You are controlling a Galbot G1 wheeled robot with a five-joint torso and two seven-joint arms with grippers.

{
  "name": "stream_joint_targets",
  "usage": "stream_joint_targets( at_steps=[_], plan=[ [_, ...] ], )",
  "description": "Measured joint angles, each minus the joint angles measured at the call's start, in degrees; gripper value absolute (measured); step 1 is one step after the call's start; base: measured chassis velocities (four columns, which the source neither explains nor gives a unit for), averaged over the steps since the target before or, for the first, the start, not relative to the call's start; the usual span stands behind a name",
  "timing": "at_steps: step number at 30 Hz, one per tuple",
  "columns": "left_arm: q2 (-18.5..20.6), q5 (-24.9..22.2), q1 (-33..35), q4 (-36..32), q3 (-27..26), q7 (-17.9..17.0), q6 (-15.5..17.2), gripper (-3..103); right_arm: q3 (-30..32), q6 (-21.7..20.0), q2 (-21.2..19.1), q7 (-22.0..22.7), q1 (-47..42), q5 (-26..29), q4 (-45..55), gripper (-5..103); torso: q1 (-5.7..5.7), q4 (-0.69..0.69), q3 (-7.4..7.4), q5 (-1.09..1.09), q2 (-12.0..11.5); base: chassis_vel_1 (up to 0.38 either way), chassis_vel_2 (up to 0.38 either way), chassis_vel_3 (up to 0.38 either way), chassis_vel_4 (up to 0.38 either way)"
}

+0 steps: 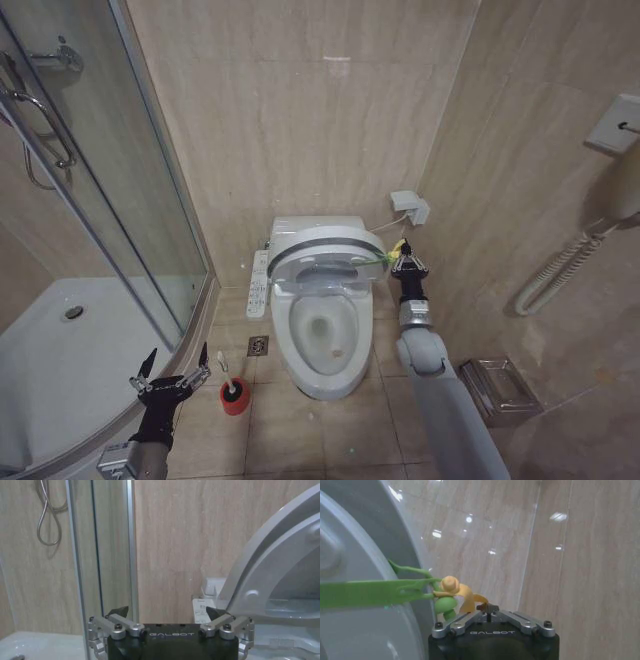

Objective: Open the toilet lid, clean the toilet bowl with a toilet brush, close the toilet lid, and flush.

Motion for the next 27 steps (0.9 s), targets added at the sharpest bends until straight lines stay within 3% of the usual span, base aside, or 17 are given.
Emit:
stream_joint_targets(
  at_steps=[27],
  plan=[
    [0.0, 0.0, 0.0, 0.0, 0.0, 0.0, 0.0, 100, -0.3, -1.4, 0.4, -0.9, 8.5, -0.2, -6.7, 0, 0.0, 0.01, 0.0, 0.0, 0.0, 0.0, 0.0, 0.0, 0.0]
  ],
)
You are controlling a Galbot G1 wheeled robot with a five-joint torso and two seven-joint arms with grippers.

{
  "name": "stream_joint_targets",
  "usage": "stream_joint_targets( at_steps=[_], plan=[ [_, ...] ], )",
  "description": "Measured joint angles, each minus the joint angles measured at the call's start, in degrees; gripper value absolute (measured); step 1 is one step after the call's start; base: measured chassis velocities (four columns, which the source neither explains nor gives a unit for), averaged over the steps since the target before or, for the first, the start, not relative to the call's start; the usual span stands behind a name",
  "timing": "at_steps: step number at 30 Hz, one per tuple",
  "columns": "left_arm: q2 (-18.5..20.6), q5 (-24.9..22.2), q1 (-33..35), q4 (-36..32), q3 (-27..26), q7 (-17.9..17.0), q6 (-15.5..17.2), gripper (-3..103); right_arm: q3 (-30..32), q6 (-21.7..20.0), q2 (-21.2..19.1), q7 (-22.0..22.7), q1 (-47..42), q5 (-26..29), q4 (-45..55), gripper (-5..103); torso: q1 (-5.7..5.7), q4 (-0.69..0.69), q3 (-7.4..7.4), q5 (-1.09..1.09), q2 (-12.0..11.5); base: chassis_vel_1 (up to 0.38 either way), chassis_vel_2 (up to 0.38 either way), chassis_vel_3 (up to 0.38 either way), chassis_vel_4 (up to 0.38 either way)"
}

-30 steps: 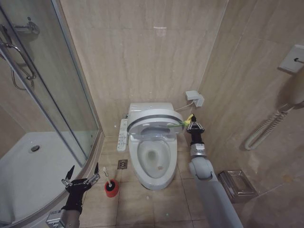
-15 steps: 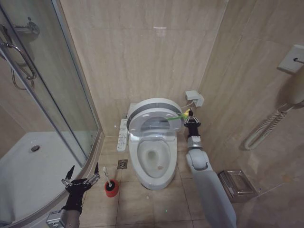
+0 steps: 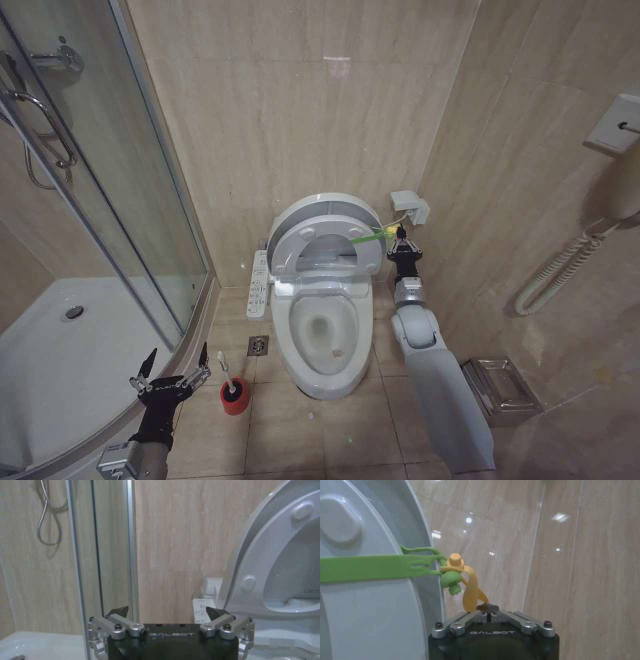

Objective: Open the toilet lid, clean the toilet bowl with a toilet brush, close the toilet lid, and flush.

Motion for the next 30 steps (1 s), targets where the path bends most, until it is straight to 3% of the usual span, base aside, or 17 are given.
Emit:
stream_joint_targets(
  at_steps=[10, 17, 30],
  plan=[
    [0.0, 0.0, 0.0, 0.0, 0.0, 0.0, 0.0, 100, -1.1, -3.7, 1.3, 0.0, 4.3, 1.4, -2.8, 0, 0.0, -0.01, 0.0, 0.0, 0.0, 0.0, 0.0, 0.0, 0.0],
    [0.0, 0.0, 0.0, 0.0, 0.0, 0.0, 0.0, 100, -1.9, -8.5, 0.8, -0.8, 8.9, 3.7, -4.8, 0, 0.0, -0.01, 0.0, 0.0, 0.0, 0.0, 0.0, 0.0, 0.0],
    [0.0, 0.0, 0.0, 0.0, 0.0, 0.0, 0.0, 100, -2.3, -10.4, -0.1, -2.8, 15.6, 4.9, -10.4, 0, 0.0, 0.0, 0.0, 0.01, 0.0, 0.0, 0.0, 0.0, 0.0]
  ],
)
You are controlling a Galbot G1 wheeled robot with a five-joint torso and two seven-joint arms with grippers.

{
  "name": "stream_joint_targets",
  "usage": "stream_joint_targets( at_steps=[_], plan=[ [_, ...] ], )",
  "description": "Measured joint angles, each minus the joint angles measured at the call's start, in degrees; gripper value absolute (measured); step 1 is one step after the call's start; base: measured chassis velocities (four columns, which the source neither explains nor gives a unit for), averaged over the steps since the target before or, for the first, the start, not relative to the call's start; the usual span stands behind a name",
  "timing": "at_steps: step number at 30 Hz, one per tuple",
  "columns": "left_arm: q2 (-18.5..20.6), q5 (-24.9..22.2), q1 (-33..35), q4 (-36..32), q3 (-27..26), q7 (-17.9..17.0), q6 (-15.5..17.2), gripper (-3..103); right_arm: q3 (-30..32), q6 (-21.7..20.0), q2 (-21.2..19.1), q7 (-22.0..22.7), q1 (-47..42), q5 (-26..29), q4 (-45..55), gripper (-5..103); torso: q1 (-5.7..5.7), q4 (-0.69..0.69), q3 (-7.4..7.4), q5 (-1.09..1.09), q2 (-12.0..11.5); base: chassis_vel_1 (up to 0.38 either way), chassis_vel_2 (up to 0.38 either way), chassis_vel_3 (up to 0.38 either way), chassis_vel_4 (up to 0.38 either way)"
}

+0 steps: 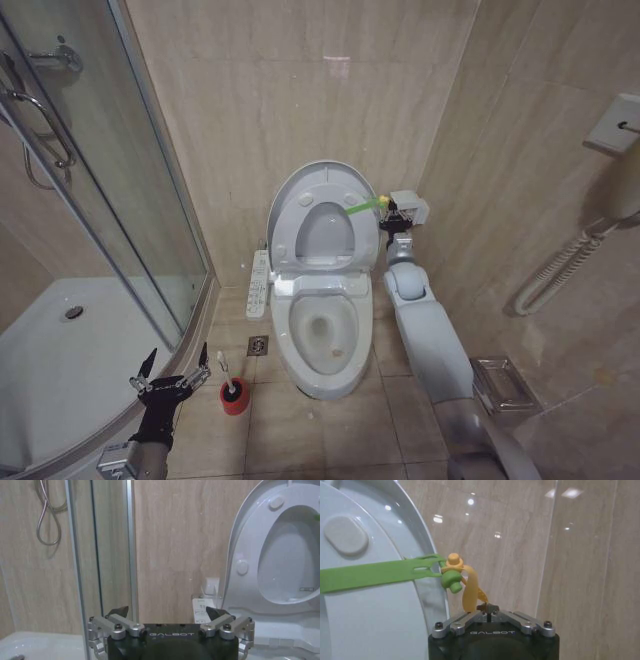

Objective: Open the toilet lid, clean the toilet bowl with a toilet brush, close the toilet lid, and flush.

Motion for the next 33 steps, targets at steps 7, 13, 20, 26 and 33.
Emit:
stream_joint_targets(
  at_steps=[7, 13, 20, 26, 33],
  plan=[
    [0.0, 0.0, 0.0, 0.0, 0.0, 0.0, 0.0, 100, -0.8, -3.1, 0.5, -0.8, 3.0, 0.1, -1.4, 0, 0.0, -0.02, 0.0, -0.01, 0.0, 0.0, 0.0, 0.0, 0.0],
    [0.0, 0.0, 0.0, 0.0, 0.0, 0.0, 0.0, 100, -1.5, -4.4, 1.2, -1.0, 3.1, 1.0, -1.4, 0, -0.01, -0.04, -0.01, -0.01, 0.0, 0.0, 0.0, 0.0, 0.0],
    [0.0, 0.0, 0.0, 0.0, 0.0, 0.0, 0.0, 100, -1.5, -3.5, 1.6, -0.9, 2.3, 1.1, -1.0, 0, -0.01, -0.02, -0.01, -0.01, 0.0, 0.0, 0.0, 0.0, 0.0],
    [0.0, 0.0, 0.0, 0.0, 0.0, 0.0, 0.0, 100, -1.7, -3.3, 1.4, -0.7, 1.2, 2.0, 0.6, 0, 0.0, 0.05, 0.0, 0.01, 0.0, 0.0, 0.0, 0.0, 0.0],
    [0.0, 0.0, 0.0, 0.0, 0.0, 0.0, 0.0, 100, -1.5, -2.8, 0.9, -0.2, -0.1, 2.7, 2.3, 0, 0.0, 0.01, 0.0, 0.0, 0.0, 0.0, 0.0, 0.0, 0.0]
  ],
)
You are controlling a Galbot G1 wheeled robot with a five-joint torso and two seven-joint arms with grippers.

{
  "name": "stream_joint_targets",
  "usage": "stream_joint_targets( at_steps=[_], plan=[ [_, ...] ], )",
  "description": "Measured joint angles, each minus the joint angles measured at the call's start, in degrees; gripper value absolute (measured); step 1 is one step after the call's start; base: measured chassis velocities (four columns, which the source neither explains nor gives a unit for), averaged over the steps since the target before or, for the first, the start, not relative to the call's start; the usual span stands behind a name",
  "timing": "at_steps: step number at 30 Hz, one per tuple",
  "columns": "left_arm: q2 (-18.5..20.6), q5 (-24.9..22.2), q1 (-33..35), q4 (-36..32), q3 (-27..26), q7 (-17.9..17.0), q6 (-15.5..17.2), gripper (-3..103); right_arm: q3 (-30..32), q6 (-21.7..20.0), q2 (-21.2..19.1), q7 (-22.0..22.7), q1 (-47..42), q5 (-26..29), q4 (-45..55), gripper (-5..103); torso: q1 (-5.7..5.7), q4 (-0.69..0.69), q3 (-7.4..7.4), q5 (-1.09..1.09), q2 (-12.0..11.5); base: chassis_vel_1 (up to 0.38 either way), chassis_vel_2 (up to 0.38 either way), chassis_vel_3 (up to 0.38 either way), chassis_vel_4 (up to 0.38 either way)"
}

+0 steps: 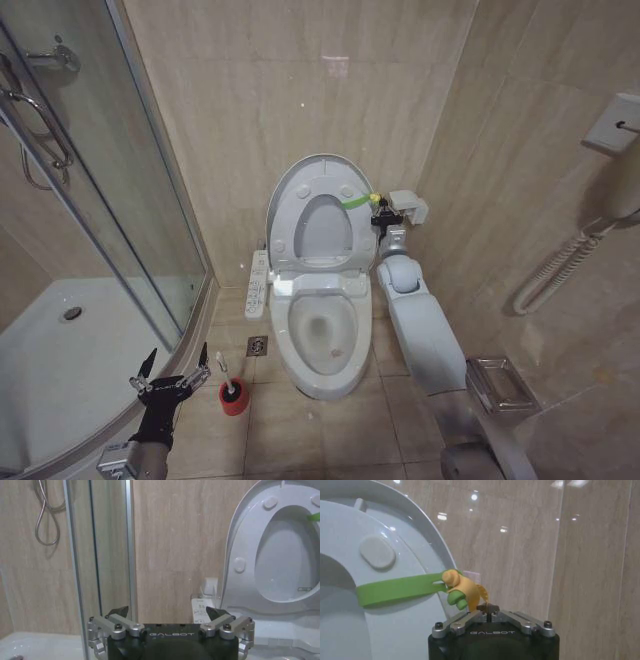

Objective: Open the toilet lid, clean the toilet bowl with a toilet brush, close the toilet lid, and flush.

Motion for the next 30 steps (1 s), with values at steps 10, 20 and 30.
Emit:
stream_joint_targets(
  at_steps=[10, 20, 30],
  plan=[
    [0.0, 0.0, 0.0, 0.0, 0.0, 0.0, 0.0, 100, 0.1, 1.4, -0.1, 0.4, 0.6, 0.0, -0.1, 39, 0.0, -0.03, 0.0, -0.01, 0.0, 0.0, 0.0, 0.0, 0.0],
    [0.0, 0.0, 0.0, 0.0, 0.0, 0.0, 0.0, 100, 0.2, 2.0, 0.7, 1.1, 0.7, -0.1, -0.8, 65, -0.01, -0.07, -0.02, -0.02, 0.0, 0.0, 0.0, 0.0, 0.0],
    [0.0, 0.0, 0.0, 0.0, 0.0, 0.0, 0.0, 100, 0.4, 3.3, 3.1, 1.9, -0.5, -1.5, -1.3, 92, -0.02, -0.08, -0.04, -0.03, 0.0, 0.0, 0.0, 0.0, 0.0]
  ],
)
